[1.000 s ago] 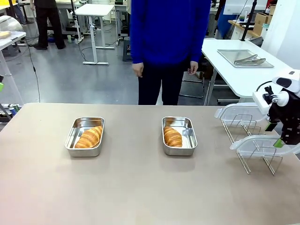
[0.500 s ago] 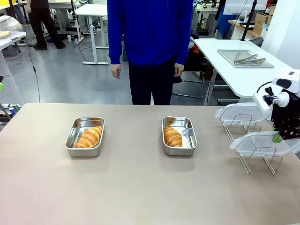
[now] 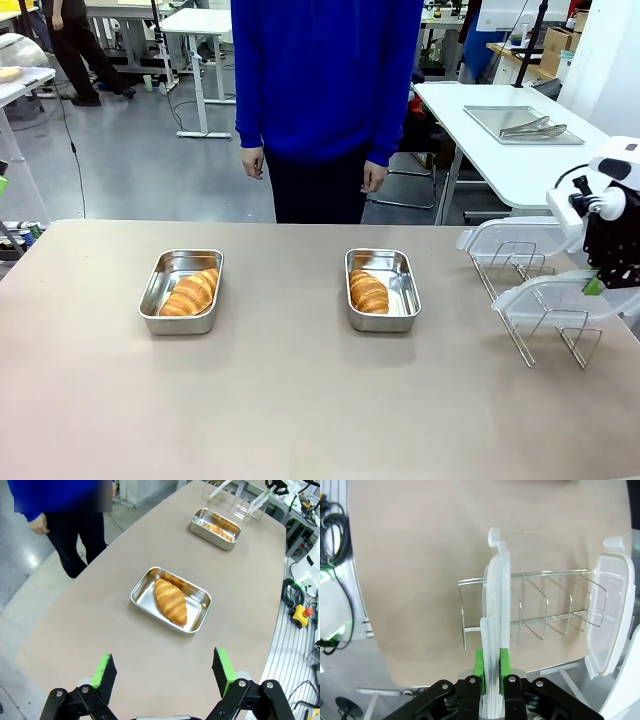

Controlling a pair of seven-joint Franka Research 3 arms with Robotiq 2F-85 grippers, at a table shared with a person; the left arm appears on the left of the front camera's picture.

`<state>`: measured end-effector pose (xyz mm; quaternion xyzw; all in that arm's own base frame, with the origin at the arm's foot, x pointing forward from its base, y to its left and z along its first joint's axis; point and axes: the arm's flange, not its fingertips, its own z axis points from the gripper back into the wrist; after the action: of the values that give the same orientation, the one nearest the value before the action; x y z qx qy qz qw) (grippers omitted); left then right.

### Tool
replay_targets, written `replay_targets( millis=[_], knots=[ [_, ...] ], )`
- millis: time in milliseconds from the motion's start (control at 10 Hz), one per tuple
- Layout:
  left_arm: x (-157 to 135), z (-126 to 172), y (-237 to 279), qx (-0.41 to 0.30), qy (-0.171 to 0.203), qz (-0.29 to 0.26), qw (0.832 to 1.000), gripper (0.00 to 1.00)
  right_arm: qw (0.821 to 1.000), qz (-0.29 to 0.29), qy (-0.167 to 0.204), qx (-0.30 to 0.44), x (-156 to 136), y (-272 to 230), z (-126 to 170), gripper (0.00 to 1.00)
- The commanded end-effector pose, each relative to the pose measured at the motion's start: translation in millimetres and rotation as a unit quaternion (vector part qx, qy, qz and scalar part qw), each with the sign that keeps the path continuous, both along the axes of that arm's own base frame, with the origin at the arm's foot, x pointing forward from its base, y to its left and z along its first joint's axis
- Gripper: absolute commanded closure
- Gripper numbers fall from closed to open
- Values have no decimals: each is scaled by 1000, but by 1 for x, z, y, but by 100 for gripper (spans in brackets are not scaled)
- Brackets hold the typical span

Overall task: Place the bread in airtight containers.
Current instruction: Pick up one Airtight Container lid and hand it to the human.

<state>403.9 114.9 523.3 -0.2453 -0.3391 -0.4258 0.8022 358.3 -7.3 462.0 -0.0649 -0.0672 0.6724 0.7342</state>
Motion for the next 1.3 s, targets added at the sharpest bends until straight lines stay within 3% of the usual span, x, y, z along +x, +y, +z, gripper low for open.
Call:
replay_targets(
  millis=[0, 300, 500, 600, 900, 1200],
  knots=[
    [-1, 1, 1, 5, -1, -7, 1000, 0, 999, -26, -29, -4, -11, 4, 34, 100],
    [-1, 1, 1, 5, -1, -7, 1000, 0, 997, -33, -65, -13, -22, 14, 115, 100],
    [-1, 1, 1, 5, -1, -7, 1000, 0, 984, 5, -174, -27, -19, 44, 156, 100],
    [-1, 1, 1, 5, -1, -7, 1000, 0, 975, 36, -216, -19, -11, 58, 167, 100],
    [-1, 1, 1, 5, -1, -7, 1000, 0, 942, 158, -295, -8, 15, 109, 187, 100],
    [-1, 1, 1, 5, -1, -7, 1000, 0, 920, 261, -292, 1, 61, 152, 183, 100]
  ],
)
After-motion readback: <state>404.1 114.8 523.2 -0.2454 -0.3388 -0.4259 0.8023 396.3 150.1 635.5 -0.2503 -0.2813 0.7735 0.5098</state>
